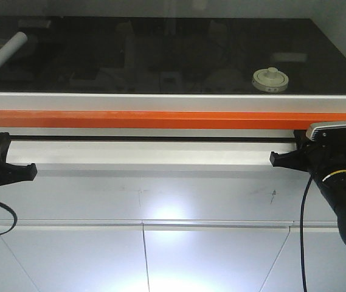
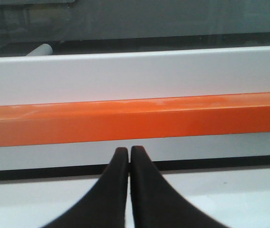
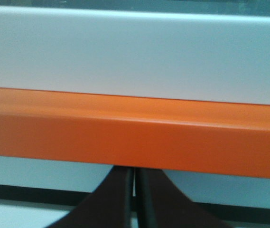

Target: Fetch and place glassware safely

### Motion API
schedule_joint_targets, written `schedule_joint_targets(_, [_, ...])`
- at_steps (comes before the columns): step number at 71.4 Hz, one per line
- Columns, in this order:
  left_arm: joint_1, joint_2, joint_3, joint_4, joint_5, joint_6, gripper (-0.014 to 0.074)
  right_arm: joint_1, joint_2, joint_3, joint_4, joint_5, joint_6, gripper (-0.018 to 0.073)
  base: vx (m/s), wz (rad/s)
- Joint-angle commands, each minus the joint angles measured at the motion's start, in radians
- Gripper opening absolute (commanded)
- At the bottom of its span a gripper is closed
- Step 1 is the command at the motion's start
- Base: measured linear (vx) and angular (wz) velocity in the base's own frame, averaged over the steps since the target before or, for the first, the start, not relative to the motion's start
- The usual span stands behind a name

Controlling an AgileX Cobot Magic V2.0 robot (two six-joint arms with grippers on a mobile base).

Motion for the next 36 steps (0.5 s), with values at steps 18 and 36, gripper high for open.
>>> schedule_joint_targets(18, [-0.006,0.088,-0.087,-0.002,-0.073,-0.002,-0.0007,-0.004,-0.043,-0.038,0.006,-0.108,-0.008,-0.0001,0.0,0.0])
schedule_joint_targets(36, [-0.006,0.142,-0.146,-0.008,-0.077,0.019,-0.0007,-0.004,-0.043,-0.038,0.006,-0.108,-0.008,-0.0001,0.0,0.0])
